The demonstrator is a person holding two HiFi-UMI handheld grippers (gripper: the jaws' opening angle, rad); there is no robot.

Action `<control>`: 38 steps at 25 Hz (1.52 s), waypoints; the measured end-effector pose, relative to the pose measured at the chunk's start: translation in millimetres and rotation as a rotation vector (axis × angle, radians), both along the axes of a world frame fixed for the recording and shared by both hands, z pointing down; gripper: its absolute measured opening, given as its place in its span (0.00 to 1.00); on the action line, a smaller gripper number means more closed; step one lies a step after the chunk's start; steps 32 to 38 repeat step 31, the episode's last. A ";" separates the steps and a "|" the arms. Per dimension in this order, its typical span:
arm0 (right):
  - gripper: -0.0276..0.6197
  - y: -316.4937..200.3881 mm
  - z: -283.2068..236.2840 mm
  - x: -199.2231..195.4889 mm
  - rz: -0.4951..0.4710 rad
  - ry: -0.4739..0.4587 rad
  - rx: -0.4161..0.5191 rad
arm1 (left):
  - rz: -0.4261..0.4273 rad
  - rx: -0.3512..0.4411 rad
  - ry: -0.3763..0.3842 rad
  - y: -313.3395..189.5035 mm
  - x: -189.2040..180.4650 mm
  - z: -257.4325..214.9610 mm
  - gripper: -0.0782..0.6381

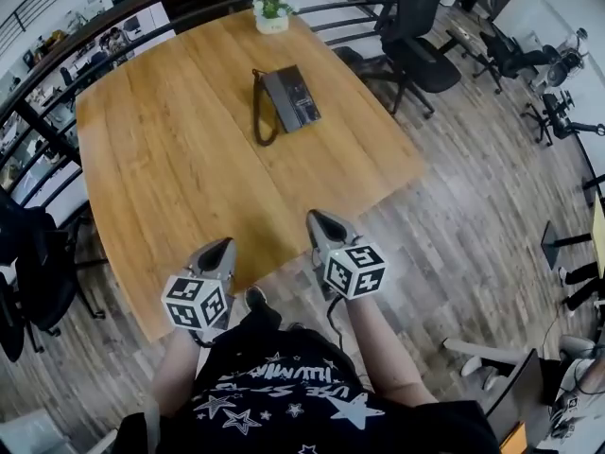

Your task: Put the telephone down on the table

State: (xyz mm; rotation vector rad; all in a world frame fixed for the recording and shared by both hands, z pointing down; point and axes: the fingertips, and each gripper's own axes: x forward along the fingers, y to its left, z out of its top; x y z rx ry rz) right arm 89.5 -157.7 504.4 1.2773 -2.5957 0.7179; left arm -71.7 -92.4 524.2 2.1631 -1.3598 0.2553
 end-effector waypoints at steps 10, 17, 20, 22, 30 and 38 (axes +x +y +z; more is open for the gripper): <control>0.04 64.4 -6.1 42.8 -0.018 0.025 0.040 | -0.014 0.037 -0.003 60.4 40.6 -4.8 0.11; 0.04 112.9 1.3 38.4 -0.067 -0.004 0.028 | -0.083 0.026 -0.019 123.0 39.5 0.6 0.11; 0.04 128.7 6.4 30.6 -0.087 -0.002 0.017 | -0.100 0.020 -0.019 145.2 35.8 3.3 0.11; 0.04 137.8 3.6 23.8 -0.088 0.001 0.022 | -0.102 0.024 -0.014 156.7 28.7 2.1 0.11; 0.04 161.1 -19.4 10.7 -0.032 0.022 0.048 | -0.061 0.042 -0.003 174.3 2.0 -14.2 0.11; 0.04 163.1 -21.2 10.9 -0.014 0.019 0.046 | -0.046 0.052 -0.005 175.5 1.3 -18.5 0.11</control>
